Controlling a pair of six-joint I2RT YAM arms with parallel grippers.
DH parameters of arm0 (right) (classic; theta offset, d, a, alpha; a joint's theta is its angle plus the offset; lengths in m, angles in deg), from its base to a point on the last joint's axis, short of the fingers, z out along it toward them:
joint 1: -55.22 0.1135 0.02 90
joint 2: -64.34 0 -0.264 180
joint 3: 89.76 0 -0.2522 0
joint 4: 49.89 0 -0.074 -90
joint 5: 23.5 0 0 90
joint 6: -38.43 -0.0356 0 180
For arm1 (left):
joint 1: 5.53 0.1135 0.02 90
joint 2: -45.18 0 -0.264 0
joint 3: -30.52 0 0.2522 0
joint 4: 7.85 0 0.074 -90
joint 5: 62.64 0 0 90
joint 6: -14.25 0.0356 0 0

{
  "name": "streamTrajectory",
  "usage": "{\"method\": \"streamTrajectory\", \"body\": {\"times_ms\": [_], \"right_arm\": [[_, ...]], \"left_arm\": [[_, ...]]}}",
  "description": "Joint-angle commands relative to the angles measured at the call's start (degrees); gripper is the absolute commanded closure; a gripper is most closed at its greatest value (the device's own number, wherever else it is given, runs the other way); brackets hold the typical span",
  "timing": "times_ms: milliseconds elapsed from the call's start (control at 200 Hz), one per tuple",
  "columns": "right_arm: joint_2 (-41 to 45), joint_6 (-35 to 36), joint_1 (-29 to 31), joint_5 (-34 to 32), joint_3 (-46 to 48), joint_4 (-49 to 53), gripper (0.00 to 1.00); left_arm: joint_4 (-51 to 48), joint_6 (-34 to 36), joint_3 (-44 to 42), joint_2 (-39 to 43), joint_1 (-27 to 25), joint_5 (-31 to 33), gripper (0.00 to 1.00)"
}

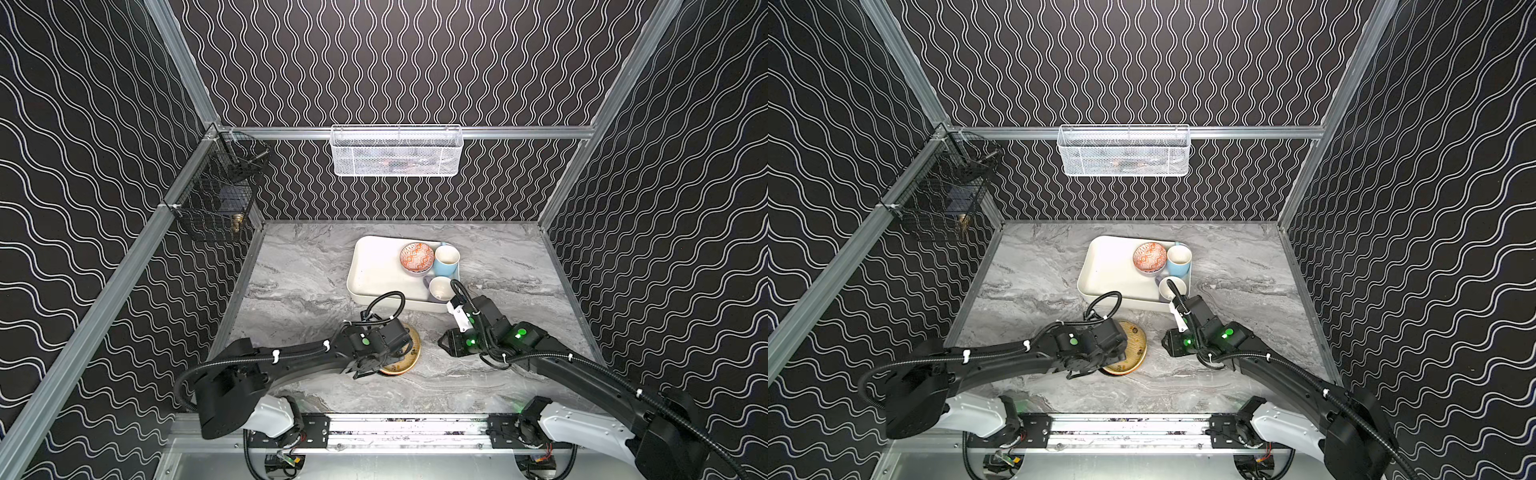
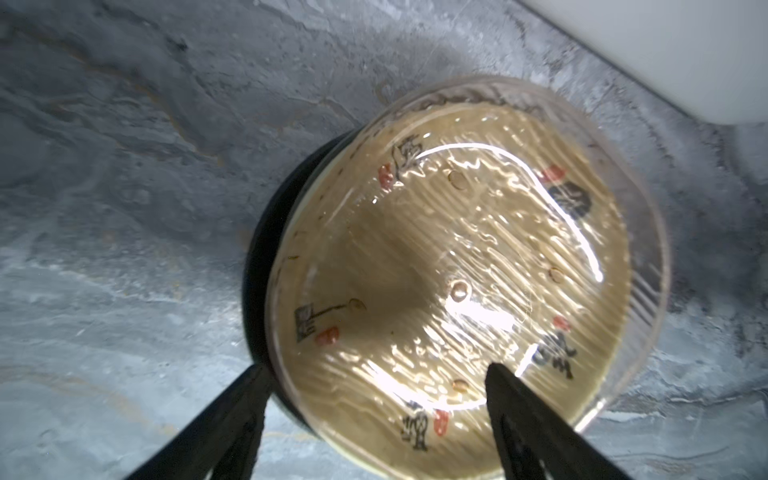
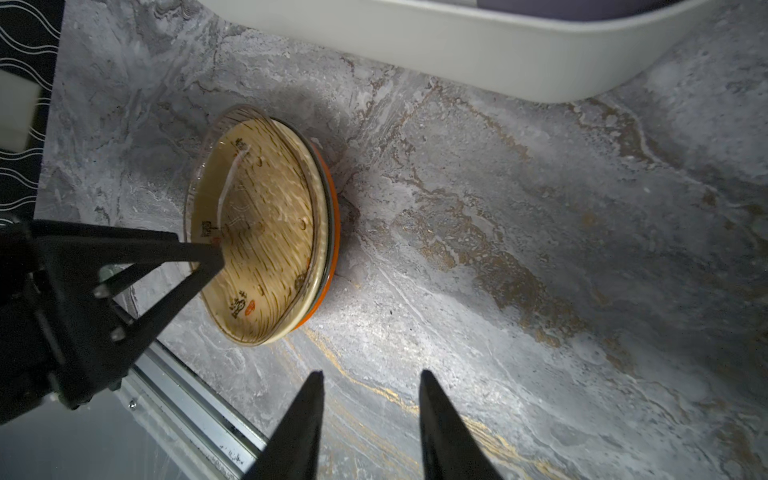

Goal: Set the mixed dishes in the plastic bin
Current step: 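Grip the clear oval dish with the left gripper while the right gripper holds the stack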

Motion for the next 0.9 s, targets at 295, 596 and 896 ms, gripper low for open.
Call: {"method": "streamTrajectory", "body": {"times_ms": [295, 596, 896], "right_arm": [[-8.89, -1.85, 0.66, 3.40, -4.22, -4.19, 0.79], [-14.32, -4.45, 4.44, 2.53, -7.21, -5.12, 0.78], [-19.14, -5.55, 6.64, 1.72, -9.67, -5.45, 0.79]], "left_arm": [[2.37, 8.19, -5.33, 5.98, 4.89, -0.98, 0.06], [7.16, 16.56, -7.53, 10.47, 14.42, -8.15, 0.02], [11.27, 17.60, -10.33, 11.27, 16.35, -12.34, 0.01]]}}
